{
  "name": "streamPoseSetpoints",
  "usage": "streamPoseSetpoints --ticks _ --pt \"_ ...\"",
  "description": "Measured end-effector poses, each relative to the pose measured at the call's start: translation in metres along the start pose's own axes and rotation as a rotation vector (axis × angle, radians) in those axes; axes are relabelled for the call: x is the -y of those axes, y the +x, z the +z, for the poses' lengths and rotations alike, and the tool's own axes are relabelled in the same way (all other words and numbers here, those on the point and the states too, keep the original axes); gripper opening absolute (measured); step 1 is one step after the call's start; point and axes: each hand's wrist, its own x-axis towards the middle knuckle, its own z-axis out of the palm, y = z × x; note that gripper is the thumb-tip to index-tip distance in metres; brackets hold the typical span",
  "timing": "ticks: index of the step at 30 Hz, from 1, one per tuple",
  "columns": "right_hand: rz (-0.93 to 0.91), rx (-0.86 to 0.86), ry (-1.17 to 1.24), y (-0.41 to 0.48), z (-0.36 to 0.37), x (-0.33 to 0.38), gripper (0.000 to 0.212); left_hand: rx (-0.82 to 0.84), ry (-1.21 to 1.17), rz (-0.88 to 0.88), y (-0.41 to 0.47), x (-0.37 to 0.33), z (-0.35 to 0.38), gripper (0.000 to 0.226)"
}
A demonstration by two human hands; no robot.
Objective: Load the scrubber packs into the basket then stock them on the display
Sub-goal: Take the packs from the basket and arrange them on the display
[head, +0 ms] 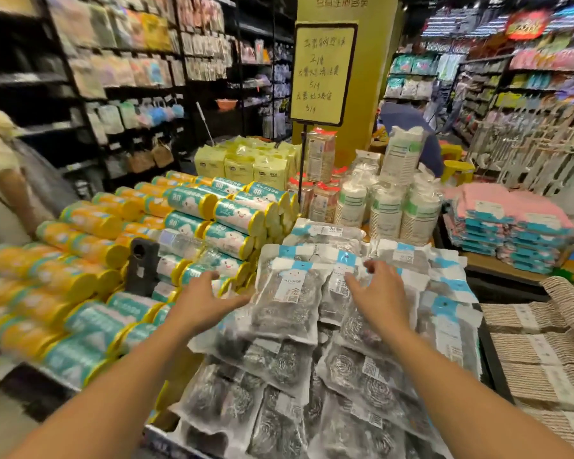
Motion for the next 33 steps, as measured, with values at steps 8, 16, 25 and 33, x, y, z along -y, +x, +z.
streamPoseSetpoints --ticks 8,16,25,33 --pt "-0.37 0.251 0.237 -0.095 0.079 0.153 0.04 -0.241 -0.011 -0.194 -0.079 0.126 -0.098 0.086" --pt "-0.567 0.626 0.301 -0.259 0.233 0.284 0.034 -0.322 -0.147 -0.525 -0.152 0.34 -0.174 0.087" --pt "-0.163 1.103 0.048 -0.463 0.477 0.266 0.029 -0.1 -0.046 -0.699 -0.169 0.619 -0.171 0.08" --pt "0.432 1.185 -0.058 -0.564 0.697 0.12 0.039 0.03 -0.109 -0.731 -0.136 0.823 -0.034 0.06"
